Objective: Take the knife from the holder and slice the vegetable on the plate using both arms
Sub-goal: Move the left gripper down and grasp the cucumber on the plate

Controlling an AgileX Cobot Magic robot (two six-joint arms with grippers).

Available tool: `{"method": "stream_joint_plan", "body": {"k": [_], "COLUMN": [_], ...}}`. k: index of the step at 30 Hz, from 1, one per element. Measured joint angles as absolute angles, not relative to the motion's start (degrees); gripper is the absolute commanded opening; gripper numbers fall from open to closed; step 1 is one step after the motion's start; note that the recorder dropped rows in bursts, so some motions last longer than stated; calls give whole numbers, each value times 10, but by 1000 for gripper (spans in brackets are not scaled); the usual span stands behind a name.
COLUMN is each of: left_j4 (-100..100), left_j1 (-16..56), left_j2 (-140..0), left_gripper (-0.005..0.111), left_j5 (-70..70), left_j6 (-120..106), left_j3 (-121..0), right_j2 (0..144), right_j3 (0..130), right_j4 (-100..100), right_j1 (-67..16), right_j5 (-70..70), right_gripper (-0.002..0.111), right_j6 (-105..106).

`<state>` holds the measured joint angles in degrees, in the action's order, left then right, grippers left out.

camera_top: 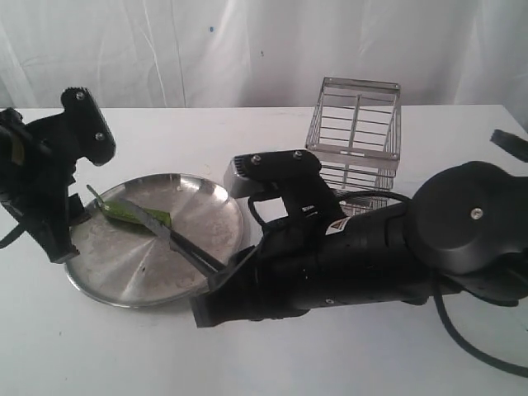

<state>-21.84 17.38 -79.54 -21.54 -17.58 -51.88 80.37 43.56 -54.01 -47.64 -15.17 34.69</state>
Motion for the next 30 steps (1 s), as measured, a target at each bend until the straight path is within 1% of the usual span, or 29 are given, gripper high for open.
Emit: {"method": "stream_joint_plan", "body": {"k": [6,12,16,18,26,30], "left_j4": [-141,-130,-130,-130,-129,-129], "left_j1": [138,134,134,134,134,134], "left_j2": [-894,-958,-981,-983,-1000,-1026], "left_gripper": [55,55,62,64,64,64], "left_j5": [-177,-136,-110,-91,-50,-50], "left_j6": [-246,-280,-289,-301,-339,-347], "left_j3": [-546,-564,-579,-581,-583,-583], "right_j2": [785,784,784,784,784,776], "right_j3": [436,436,436,436,435,435], "right_j4": [-540,-540,-540,-540,-540,-540], "right_j1": [-476,-476,-476,-476,-474,-449], "right_j5": [-81,-71,-70,-70,-56,-36], "right_gripper": [0,0,0,0,0,0], "right_j6": [329,326,326,326,321,302]}}
